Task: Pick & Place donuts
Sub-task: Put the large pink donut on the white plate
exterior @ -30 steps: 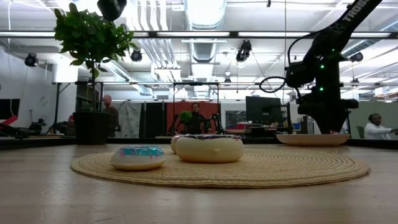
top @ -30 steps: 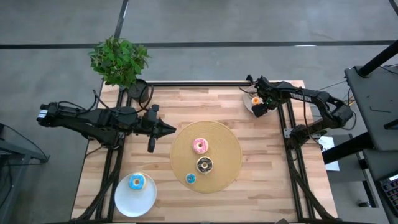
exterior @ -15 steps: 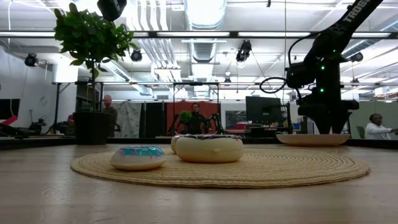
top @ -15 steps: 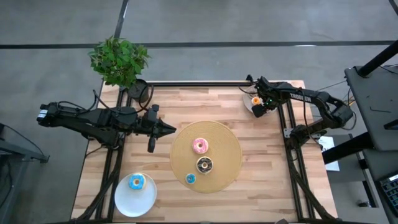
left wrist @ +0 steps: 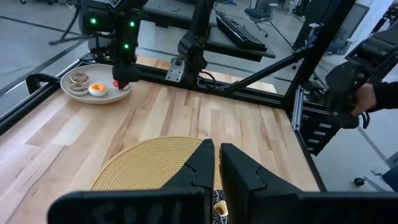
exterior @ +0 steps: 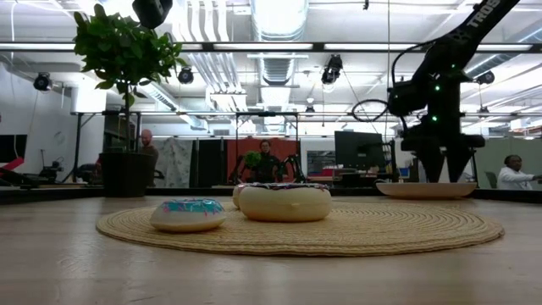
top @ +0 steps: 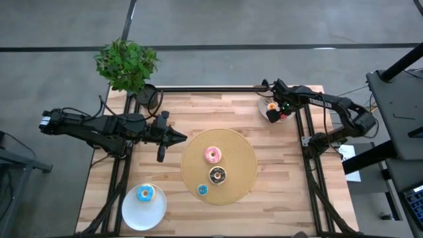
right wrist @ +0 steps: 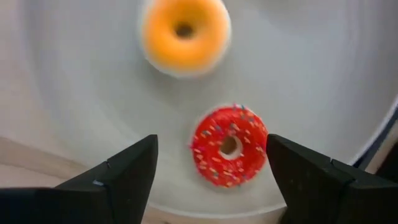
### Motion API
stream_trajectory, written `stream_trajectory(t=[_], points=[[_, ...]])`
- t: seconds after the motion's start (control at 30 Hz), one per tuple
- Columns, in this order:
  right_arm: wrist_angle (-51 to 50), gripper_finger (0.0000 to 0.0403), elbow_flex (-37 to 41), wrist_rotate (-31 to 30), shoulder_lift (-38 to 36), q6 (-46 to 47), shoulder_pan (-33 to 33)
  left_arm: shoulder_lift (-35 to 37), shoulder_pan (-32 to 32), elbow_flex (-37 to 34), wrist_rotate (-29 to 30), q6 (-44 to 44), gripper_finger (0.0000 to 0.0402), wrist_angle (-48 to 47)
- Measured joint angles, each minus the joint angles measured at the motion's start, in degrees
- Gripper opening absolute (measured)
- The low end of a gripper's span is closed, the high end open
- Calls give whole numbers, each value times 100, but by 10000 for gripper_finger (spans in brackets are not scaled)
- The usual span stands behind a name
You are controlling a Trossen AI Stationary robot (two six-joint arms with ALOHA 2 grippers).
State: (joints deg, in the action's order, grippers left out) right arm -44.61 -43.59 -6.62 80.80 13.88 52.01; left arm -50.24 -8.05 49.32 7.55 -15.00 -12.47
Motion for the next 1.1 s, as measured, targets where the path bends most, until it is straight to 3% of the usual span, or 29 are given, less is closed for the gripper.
stream_trajectory(t=[0.53,0.87,1.1], points=[[20,274,-740,1290,-1279,194,-367,2,2,0,-2,0,0,0],[148,276,-748,1467,-2301,606,-1468,2,6,0,-2,0,0,0],[764,267,-737,1467,-2503,867,-2475,2,4,0,-2,0,0,0]])
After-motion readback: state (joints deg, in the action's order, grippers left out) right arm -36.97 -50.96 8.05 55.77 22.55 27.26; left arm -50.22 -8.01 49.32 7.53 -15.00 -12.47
